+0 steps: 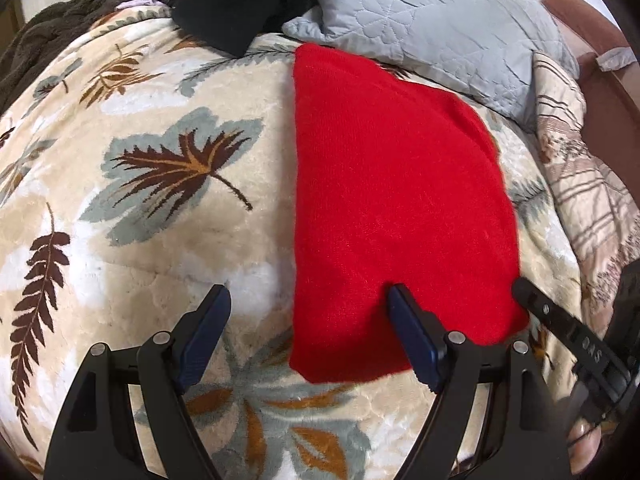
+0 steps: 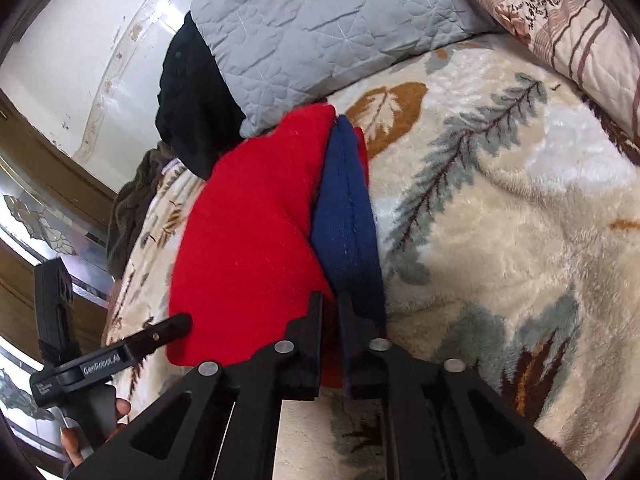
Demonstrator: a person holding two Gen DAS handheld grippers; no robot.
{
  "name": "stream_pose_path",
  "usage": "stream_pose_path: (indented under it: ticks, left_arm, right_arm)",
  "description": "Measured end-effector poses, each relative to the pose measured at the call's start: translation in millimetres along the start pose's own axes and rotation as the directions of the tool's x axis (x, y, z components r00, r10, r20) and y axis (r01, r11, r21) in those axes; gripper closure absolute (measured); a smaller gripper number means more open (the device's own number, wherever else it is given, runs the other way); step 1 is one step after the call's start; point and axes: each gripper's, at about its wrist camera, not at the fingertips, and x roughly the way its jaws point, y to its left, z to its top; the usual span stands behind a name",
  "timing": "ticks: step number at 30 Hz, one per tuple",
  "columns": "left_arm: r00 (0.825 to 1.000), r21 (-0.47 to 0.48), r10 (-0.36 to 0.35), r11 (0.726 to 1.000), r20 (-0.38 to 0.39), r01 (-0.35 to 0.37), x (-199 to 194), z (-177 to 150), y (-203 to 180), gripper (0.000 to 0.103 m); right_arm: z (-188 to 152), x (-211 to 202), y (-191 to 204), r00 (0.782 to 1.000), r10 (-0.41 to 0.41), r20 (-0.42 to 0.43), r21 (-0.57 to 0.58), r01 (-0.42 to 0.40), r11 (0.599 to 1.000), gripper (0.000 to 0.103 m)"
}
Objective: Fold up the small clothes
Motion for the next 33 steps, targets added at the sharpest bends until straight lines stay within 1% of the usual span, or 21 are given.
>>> stream_pose_path:
  ticks: [3, 5, 6, 8, 11, 14, 15, 16, 17, 18, 19, 20, 22, 23, 24, 26, 27, 30, 31, 32, 33]
  left_arm:
    - [0.997, -0.015, -0.075, 0.997, 0.027, 0.076, -13.8, 6.4, 10.4, 0.022]
    - [0.991, -0.060, -0.123, 0.990, 0.050, 0.126, -19.1, 19.9, 23.3, 0.022]
    - [0.988, -0.092, -0.147, 0.984, 0.057, 0.151, -18.9, 29.0, 30.4, 0.022]
    - [0.982, -0.151, -0.179, 0.971, 0.054, 0.185, -11.4, 51.7, 42.4, 0.023]
    - [0.975, -0.193, -0.220, 0.956, 0.030, 0.222, 3.6, 77.8, 46.5, 0.023]
    - [0.969, -0.217, -0.245, 0.947, -0.019, 0.235, 25.3, 97.0, 42.7, 0.023]
    - [0.967, -0.221, -0.252, 0.946, -0.035, 0.239, 32.0, 101.5, 40.3, 0.023]
    - [0.966, -0.225, -0.254, 0.945, -0.046, 0.238, 38.1, 104.9, 37.7, 0.023]
    - [0.965, -0.227, -0.257, 0.944, -0.050, 0.239, 41.8, 107.2, 36.3, 0.023]
    - [0.963, -0.229, -0.266, 0.941, -0.050, 0.248, 45.3, 109.9, 33.9, 0.023]
    - [0.961, -0.229, -0.274, 0.939, -0.046, 0.256, 46.6, 110.9, 32.8, 0.023]
    - [0.960, -0.226, -0.279, 0.938, -0.037, 0.264, 48.0, 112.5, 30.5, 0.023]
    - [0.964, -0.216, -0.265, 0.943, -0.025, 0.253, 51.9, 115.0, 27.4, 0.023]
    - [0.968, -0.207, -0.249, 0.949, -0.025, 0.238, 57.5, 115.9, 24.5, 0.023]
    - [0.968, -0.207, -0.247, 0.949, -0.030, 0.236, 61.9, 116.7, 24.4, 0.022]
    - [0.963, -0.231, -0.265, 0.941, -0.044, 0.248, 73.3, 115.7, 24.9, 0.020]
    - [0.961, -0.242, -0.274, 0.936, -0.044, 0.256, 77.2, 115.4, 25.0, 0.019]
    - [0.962, -0.250, -0.271, 0.935, -0.045, 0.251, 80.9, 115.9, 24.3, 0.017]
    - [0.964, -0.241, -0.263, 0.939, -0.047, 0.245, 78.2, 116.3, 23.9, 0.017]
    - [0.966, -0.231, -0.255, 0.944, -0.049, 0.237, 74.8, 115.7, 23.4, 0.017]
    - [0.968, -0.211, -0.245, 0.950, -0.048, 0.230, 67.8, 113.4, 24.1, 0.017]
  right_arm:
    - [15.1, -10.3, -0.3, 0.997, 0.030, 0.069, 0.021, -0.032, 0.999, 0.088]
    - [31.9, -11.7, -2.2, 0.991, 0.054, 0.120, 0.053, -0.060, 0.997, 0.076]
    - [40.5, -8.8, -2.5, 0.989, 0.057, 0.133, 0.067, -0.066, 0.996, 0.074]
    - [59.7, 4.4, -2.4, 0.988, 0.063, 0.143, 0.096, -0.077, 0.992, 0.068]
    - [84.7, 35.7, -0.4, 0.992, 0.061, 0.113, 0.127, -0.075, 0.989, 0.067]
    - [101.2, 67.5, 6.7, 0.998, 0.008, 0.070, 0.104, -0.015, 0.994, 0.065]
    - [105.8, 79.2, 8.8, 0.999, -0.018, 0.041, 0.090, 0.014, 0.996, 0.066]
    - [108.5, 84.8, 10.8, 0.999, -0.027, 0.031, 0.079, 0.025, 0.997, 0.071]
    - [111.3, 86.5, 13.1, 0.999, -0.019, 0.034, 0.059, 0.017, 0.998, 0.089]
    - [113.8, 84.3, 18.3, 0.999, -0.013, 0.051, 0.019, 0.012, 1.000, 0.089]
    - [116.5, 77.3, 27.8, 0.996, -0.011, 0.088, -0.057, 0.016, 0.998, 0.090]
    - [117.2, 72.1, 31.8, 0.994, -0.013, 0.112, -0.095, 0.024, 0.995, 0.090]
    - [120.3, 70.4, 33.3, 0.990, -0.039, 0.137, -0.130, 0.057, 0.990, 0.090]
    - [121.4, 73.7, 31.2, 0.990, -0.050, 0.133, -0.131, 0.068, 0.989, 0.090]
    - [122.0, 81.8, 26.0, 0.990, -0.076, 0.115, -0.129, 0.091, 0.987, 0.090]
    - [120.6, 99.0, 12.4, 0.990, -0.123, 0.075, -0.112, 0.131, 0.985, 0.090]
    - [120.3, 104.0, 7.5, 0.990, -0.128, 0.063, -0.100, 0.134, 0.986, 0.090]
    - [122.4, 103.9, 0.8, 0.993, -0.106, 0.052, -0.055, 0.108, 0.993, 0.086]
    - [122.6, 100.3, 0.7, 0.994, -0.098, 0.050, -0.050, 0.100, 0.994, 0.079]
    - [120.8, 93.1, 0.4, 0.996, -0.070, 0.047, -0.040, 0.072, 0.997, 0.075]
    - [118.2, 85.7, -0.2, 0.998, -0.032, 0.045, -0.031, 0.034, 0.999, 0.075]
